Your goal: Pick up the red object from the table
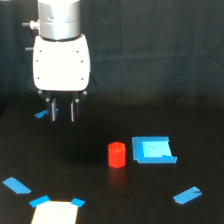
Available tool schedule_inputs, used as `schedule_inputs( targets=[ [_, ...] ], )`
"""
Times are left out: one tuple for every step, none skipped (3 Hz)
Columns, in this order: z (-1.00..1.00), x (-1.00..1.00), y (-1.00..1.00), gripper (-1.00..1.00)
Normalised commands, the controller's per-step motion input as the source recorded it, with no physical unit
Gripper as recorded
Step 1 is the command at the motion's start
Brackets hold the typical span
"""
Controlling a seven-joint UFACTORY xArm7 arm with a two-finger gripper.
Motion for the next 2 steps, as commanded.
schedule_inputs(
  targets=[
    [1.0,1.0,-0.68,0.64],
    [1.0,1.0,-1.0,0.47]
  ],
)
